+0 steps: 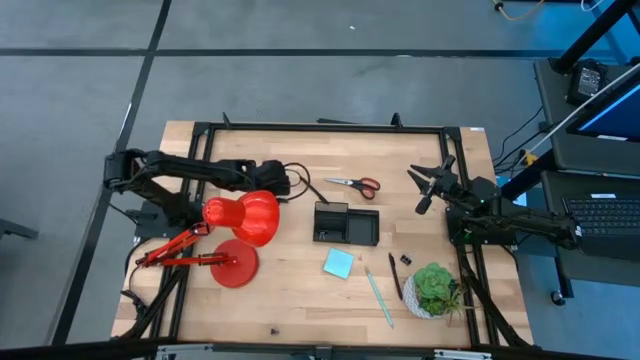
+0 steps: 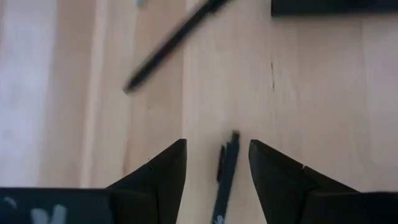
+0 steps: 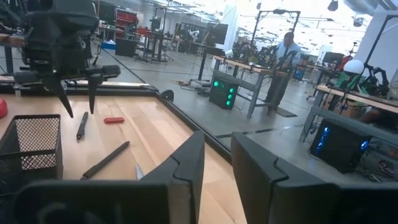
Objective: Pick and place office supplies into organizer
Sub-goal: Put the top left black pen into the black desk organizer, then put the light blue sticky notes into the black desk organizer
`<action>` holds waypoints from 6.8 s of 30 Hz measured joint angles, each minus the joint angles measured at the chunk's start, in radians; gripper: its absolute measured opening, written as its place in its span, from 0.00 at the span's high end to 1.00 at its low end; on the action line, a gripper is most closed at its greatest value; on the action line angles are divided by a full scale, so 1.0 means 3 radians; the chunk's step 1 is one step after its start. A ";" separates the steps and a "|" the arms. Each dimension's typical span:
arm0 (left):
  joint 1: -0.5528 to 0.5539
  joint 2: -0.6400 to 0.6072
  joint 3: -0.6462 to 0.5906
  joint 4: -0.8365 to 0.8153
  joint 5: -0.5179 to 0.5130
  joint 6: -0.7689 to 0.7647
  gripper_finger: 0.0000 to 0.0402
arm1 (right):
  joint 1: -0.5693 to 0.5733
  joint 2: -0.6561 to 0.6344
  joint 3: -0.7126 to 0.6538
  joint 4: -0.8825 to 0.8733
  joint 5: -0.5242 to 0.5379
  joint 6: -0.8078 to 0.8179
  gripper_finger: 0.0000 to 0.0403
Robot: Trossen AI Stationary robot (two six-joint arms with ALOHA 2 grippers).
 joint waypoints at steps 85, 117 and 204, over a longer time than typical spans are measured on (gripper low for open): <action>0.0009 -0.0021 0.0417 0.0023 0.0434 0.0173 0.87 | 0.0000 0.0001 -0.0001 -0.0001 0.0001 -0.0013 0.79; -0.0176 0.0461 0.0422 0.3372 0.1338 -0.0624 0.87 | 0.0000 0.0000 0.0001 0.0004 0.0000 -0.0010 0.79; -0.0713 0.1067 0.0419 0.2855 0.1100 0.0574 0.72 | 0.0000 0.0001 0.0000 0.0001 0.0000 0.0003 0.79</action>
